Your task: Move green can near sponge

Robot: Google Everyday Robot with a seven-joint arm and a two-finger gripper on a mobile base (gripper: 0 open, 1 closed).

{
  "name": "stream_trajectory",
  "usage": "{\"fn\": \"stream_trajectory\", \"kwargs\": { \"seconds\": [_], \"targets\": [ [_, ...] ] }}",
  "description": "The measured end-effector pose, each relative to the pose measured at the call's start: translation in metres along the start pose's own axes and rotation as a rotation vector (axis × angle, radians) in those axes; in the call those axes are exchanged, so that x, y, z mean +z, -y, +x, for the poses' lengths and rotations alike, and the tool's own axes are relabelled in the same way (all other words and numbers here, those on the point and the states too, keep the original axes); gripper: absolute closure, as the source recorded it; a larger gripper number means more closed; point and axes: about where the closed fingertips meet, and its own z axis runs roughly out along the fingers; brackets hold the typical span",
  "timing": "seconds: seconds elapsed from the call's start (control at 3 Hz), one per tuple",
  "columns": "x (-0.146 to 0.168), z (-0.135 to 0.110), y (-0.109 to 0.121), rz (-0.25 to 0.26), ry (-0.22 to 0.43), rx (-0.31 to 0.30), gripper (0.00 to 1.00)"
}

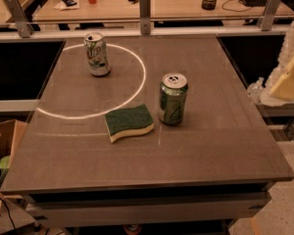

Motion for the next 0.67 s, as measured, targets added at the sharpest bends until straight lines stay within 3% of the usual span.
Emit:
{"fn": "stream_trajectory", "kwargs": {
  "seconds": [0.33,0.67],
  "targets": [
    [0.0000,0.0000,0.0000,0.000,0.000,0.000,0.00],
    [0.0029,-0.0011,-0.0085,-0.017,0.039,0.126,0.00]
  ]
}}
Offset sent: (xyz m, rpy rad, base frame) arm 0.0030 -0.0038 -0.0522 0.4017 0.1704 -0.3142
